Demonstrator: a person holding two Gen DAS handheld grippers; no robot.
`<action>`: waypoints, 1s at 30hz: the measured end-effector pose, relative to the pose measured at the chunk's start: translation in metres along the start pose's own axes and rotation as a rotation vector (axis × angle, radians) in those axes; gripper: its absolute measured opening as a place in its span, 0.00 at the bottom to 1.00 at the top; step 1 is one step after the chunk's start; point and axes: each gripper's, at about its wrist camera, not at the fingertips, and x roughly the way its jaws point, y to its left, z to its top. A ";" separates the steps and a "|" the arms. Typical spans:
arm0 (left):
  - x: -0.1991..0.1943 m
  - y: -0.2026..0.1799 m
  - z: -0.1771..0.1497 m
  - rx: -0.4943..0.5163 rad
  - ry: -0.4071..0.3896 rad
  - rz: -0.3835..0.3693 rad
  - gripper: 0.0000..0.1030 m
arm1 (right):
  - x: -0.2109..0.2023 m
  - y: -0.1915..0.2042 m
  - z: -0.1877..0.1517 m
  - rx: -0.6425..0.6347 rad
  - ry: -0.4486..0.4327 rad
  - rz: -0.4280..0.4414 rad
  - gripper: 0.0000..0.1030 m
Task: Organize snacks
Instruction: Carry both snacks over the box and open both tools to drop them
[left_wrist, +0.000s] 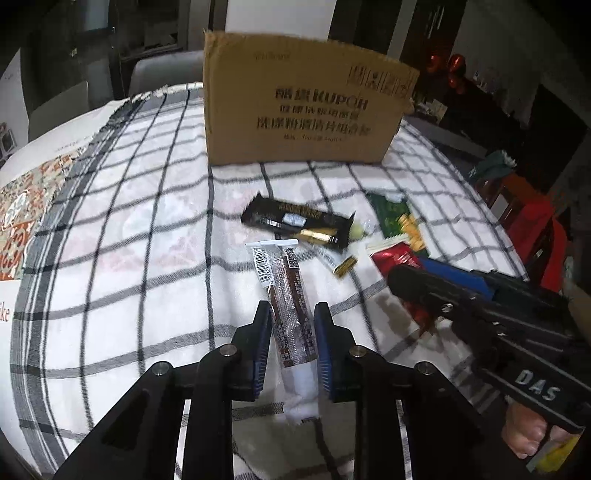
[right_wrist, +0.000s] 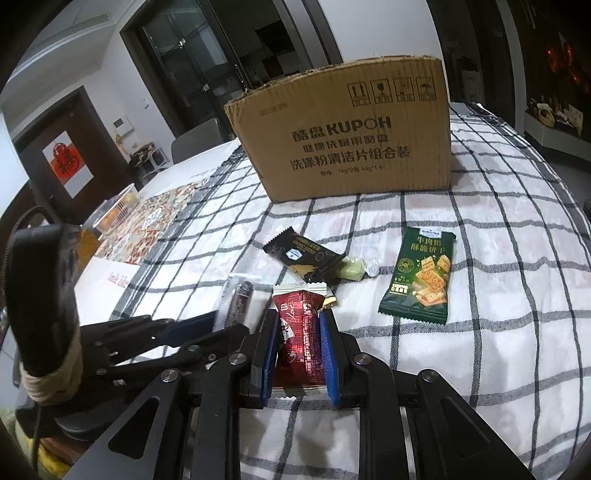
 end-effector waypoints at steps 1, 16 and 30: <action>-0.005 0.000 0.002 0.000 -0.013 -0.002 0.23 | -0.002 0.001 0.001 -0.001 -0.006 0.001 0.22; -0.053 -0.001 0.057 0.030 -0.188 -0.017 0.21 | -0.036 0.013 0.056 -0.042 -0.170 -0.015 0.22; -0.063 -0.006 0.142 0.051 -0.283 -0.026 0.20 | -0.055 0.008 0.147 -0.079 -0.341 -0.028 0.22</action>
